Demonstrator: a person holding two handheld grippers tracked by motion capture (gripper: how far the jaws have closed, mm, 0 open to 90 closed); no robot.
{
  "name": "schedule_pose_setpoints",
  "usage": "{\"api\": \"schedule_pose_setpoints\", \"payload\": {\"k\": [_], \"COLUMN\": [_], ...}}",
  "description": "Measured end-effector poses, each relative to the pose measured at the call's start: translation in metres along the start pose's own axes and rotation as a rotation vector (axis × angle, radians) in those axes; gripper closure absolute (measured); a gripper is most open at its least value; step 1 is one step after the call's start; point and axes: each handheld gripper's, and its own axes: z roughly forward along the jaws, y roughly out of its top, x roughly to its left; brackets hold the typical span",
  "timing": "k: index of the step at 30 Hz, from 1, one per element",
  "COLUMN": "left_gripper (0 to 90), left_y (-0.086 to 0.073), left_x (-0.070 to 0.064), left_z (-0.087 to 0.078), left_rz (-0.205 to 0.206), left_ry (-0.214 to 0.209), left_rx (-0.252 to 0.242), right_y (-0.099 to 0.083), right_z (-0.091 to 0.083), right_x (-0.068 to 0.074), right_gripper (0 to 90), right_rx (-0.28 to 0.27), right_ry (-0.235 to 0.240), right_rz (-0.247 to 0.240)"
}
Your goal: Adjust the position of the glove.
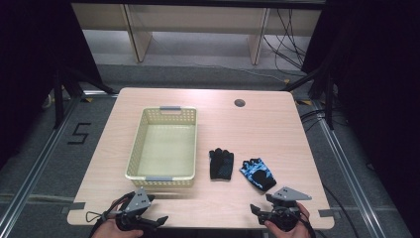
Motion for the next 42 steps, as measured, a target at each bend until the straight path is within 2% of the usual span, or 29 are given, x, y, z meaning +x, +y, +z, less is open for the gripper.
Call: {"api": "schedule_pose_setpoints", "payload": {"k": [4,6,7,9,15,16,17,18,19,20,22,25,26,27,31,33,34,35,38,42], "left_gripper": [18.8,18.8,18.8,18.8,18.8,18.8,18.8,18.8,18.8,18.8,18.8,18.8,18.8,18.8,18.8,18.8,18.8,18.8,18.8,18.8], "left_y": [0.000,0.000,0.000,0.000,0.000,0.000,0.000,0.000,0.000,0.000,0.000,0.000,0.000,0.000,0.000,0.000,0.000,0.000,0.000,0.000], "left_x": [0.000,0.000,0.000,0.000,0.000,0.000,0.000,0.000,0.000,0.001,-0.002,-0.002,-0.002,0.000,0.000,0.000,0.001,0.001,0.001,0.001], "left_z": [0.000,0.000,0.000,0.000,0.001,0.001,0.001,0.000,0.000,0.000,0.001,0.001,0.001,0.000,0.000,0.000,0.000,0.000,0.000,0.000], "left_rz": [0.000,0.002,0.002,0.000,-0.004,-0.004,-0.005,-0.001,-0.002,0.002,-0.044,-0.043,-0.043,-0.021,-0.031,-0.031,-0.010,-0.008,-0.018,-0.012], "left_ry": [0.000,-0.001,-0.001,0.001,-0.006,-0.007,-0.007,-0.002,-0.004,-0.001,-0.011,-0.010,-0.010,-0.002,-0.003,-0.004,-0.001,-0.001,0.001,-0.005], "left_rx": [-0.002,-0.001,0.000,-0.002,-0.007,-0.007,-0.008,-0.002,-0.002,-0.003,-0.020,-0.020,-0.020,-0.002,-0.008,-0.008,-0.007,-0.007,-0.010,-0.013], "right_y": [0.000,0.000,0.001,0.002,0.003,0.004,0.004,0.004,0.004,0.004,0.005,0.007,0.008,0.009,0.020,0.027,0.030,0.034,0.047,0.065], "right_z": [0.000,-0.001,0.000,0.000,0.002,0.002,0.001,0.002,0.002,0.002,0.003,0.004,0.005,0.006,0.012,0.016,0.018,0.022,0.030,0.044], "right_x": [0.000,0.003,0.000,0.000,0.000,0.001,0.005,0.005,0.002,0.003,0.002,0.005,0.005,0.006,0.010,0.011,0.014,0.011,0.011,0.011], "right_gripper": [30.2,31.9,32.1,32.3,33.6,33.6,33.6,33.8,34.1,34.6,35.1,36.0,36.8,38.1,40.2,42.3,43.7,44.4,46.9,50.5], "right_rx": [-0.002,0.006,-0.018,-0.026,-0.035,-0.025,-0.005,-0.003,-0.018,-0.030,-0.043,-0.036,-0.050,-0.054,-0.068,-0.071,-0.048,-0.061,-0.052,-0.043], "right_ry": [-0.001,0.001,-0.007,-0.002,0.000,0.000,-0.003,0.008,-0.002,-0.001,0.008,0.016,0.029,0.032,0.037,0.039,0.031,0.030,0.029,0.022], "right_rz": [0.000,0.032,-0.018,-0.010,-0.028,-0.012,0.024,0.021,-0.016,-0.004,-0.019,-0.022,-0.028,-0.029,-0.032,-0.048,-0.023,-0.054,-0.058,-0.067]}}
